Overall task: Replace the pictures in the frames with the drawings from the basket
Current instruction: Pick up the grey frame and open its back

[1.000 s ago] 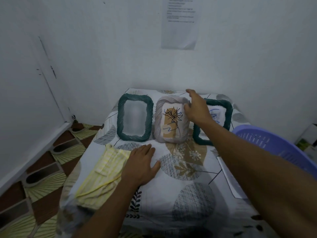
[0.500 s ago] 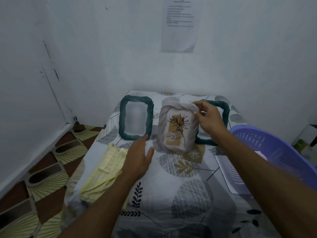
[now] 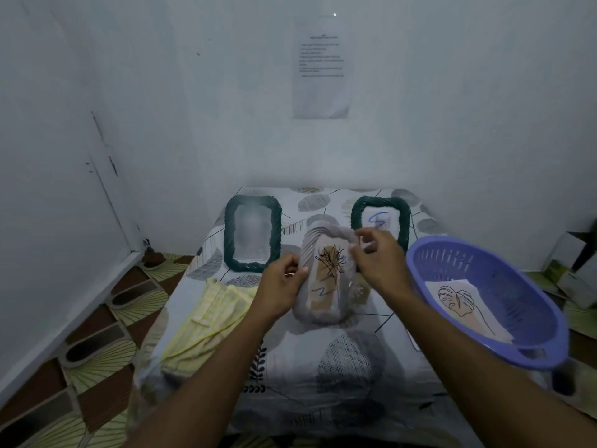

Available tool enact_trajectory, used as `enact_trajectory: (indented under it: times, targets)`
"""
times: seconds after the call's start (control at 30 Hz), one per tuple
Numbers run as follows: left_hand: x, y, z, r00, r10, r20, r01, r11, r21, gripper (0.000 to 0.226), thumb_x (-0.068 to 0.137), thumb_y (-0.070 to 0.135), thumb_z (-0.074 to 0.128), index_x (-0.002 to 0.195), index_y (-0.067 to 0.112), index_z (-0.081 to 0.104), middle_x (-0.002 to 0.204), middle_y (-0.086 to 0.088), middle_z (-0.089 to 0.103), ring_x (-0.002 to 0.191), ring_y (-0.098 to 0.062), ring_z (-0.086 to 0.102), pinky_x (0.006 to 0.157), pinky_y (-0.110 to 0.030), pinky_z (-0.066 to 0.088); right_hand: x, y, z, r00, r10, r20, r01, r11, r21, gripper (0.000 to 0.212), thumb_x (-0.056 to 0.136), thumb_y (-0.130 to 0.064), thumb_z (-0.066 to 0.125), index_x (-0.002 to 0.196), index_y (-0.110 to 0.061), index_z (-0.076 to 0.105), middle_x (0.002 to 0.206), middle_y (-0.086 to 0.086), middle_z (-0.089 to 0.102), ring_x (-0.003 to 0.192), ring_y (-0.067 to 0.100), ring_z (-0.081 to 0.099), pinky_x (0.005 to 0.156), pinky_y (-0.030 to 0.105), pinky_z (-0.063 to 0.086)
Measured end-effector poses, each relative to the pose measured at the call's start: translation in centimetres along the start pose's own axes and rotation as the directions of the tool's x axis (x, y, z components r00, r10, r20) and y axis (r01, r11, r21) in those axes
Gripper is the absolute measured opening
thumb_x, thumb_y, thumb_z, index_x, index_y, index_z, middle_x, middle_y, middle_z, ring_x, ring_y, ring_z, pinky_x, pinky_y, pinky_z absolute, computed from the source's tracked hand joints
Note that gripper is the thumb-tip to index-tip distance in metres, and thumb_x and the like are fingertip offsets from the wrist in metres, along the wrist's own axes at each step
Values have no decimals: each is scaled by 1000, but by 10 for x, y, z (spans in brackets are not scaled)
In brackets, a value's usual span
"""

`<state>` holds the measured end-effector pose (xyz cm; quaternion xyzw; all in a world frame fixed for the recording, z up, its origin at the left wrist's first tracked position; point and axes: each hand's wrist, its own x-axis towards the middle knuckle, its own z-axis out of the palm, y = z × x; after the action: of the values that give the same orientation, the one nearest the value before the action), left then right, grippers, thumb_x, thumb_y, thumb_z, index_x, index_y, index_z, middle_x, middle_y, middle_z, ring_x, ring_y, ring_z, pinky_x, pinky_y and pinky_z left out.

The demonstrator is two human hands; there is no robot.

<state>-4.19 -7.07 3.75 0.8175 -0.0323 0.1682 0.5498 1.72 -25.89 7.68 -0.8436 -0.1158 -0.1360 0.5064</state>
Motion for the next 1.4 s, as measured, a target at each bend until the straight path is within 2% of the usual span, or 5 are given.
enact_trajectory:
  times: [0.3,0.43,0.77,1.13,1.4]
  targets:
    - [-15,39,26,960,247,129,-274,921,277,15,90,27,63,100,17,66,90,5,71,79,-7,66,76,-31,56,-13,-36,3,993,94,-76,-74,971,228,30,82,-27,72,107,-27,57,79,-4,66,71,11,66,66,34,59]
    - [-12,46,15,932,349,-100,-299,895,332,12,89,28,63,99,21,65,84,11,64,72,-2,61,67,-23,52,-6,-30,-15,987,157,-39,-134,931,341,10,88,-20,65,96,-26,66,81,8,69,69,25,64,61,47,58]
    - [0,23,3,987,-120,-107,144,953,266,90,74,31,81,147,16,30,143,-6,44,126,-24,44,105,-47,41,-25,-5,-23,973,194,124,-230,797,559,17,92,-7,61,95,-20,70,75,10,67,63,20,63,57,32,55]
    - [-12,18,11,943,-3,-332,5,1000,5,15,88,25,67,102,29,63,92,21,62,83,16,57,68,-2,42,-37,12,-7,966,241,91,-252,811,528,22,90,-9,62,92,-28,72,87,2,76,82,22,71,70,38,59]
    - [-15,18,13,929,93,-357,-73,995,69,13,90,16,62,85,27,66,76,12,65,69,8,57,62,-9,42,-48,17,2,986,144,-87,-100,916,388,10,79,-26,76,79,-28,67,73,-11,70,71,0,65,68,32,56]
